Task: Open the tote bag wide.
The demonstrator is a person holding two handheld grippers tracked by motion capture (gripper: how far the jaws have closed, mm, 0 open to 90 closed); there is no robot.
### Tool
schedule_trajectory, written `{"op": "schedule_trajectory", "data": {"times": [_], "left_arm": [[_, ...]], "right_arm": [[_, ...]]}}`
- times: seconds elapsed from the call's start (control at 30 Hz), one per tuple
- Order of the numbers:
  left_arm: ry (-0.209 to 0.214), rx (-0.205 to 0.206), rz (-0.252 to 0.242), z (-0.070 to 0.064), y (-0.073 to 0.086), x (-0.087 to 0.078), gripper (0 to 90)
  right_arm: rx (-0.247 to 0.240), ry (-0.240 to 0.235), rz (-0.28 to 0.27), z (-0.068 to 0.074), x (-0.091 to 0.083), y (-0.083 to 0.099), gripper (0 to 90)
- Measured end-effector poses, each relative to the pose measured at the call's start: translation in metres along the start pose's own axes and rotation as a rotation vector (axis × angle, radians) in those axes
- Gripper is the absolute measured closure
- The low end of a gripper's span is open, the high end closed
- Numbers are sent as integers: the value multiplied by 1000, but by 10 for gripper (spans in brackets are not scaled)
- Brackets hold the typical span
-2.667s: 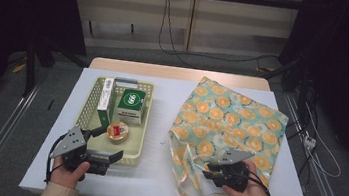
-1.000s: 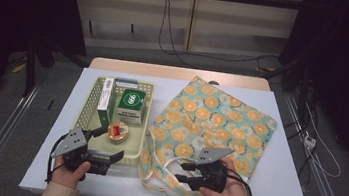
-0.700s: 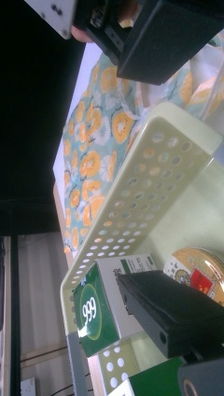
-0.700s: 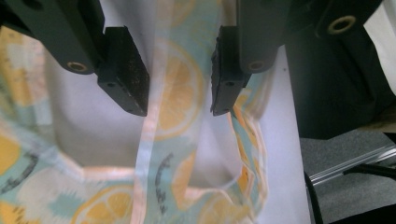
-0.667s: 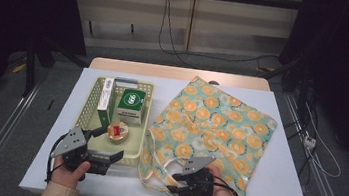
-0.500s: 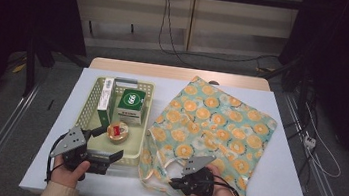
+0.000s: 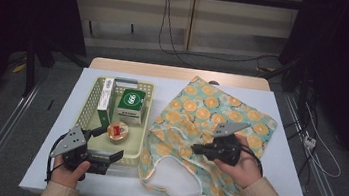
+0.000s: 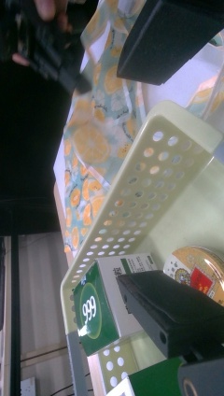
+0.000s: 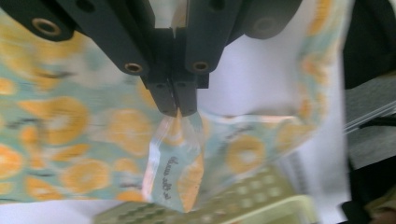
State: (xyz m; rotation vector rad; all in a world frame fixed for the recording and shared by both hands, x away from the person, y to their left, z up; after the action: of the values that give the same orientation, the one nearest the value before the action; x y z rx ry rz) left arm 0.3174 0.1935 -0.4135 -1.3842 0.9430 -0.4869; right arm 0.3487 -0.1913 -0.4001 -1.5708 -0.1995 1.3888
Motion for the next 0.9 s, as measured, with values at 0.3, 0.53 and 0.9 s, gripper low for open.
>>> {"op": "schedule_trajectory", "data": {"times": [0.3,0.53,0.9], "left_arm": [[0,-3,0,1,1,0,31],[0,0,1,2,0,1,31],[11,11,9,1,0,4,31]], "right_arm": [[170,58,-48,-66,0,21,900],[219,140,-62,-97,6,30,900],[267,210,-58,-116,19,32,868]]}}
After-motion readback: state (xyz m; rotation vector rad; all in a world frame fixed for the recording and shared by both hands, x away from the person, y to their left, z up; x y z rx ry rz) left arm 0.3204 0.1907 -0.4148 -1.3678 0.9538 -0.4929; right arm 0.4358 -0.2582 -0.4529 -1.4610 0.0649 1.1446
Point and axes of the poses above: each handheld gripper's, and its own axes: x roughly forward along the jaws, y roughly out of its underside, z roughly to its left, the point moved 2 cm from there along x, roughly forward along the jaws, and after that the axes turned 3 degrees about z, right-handed, at the moved point
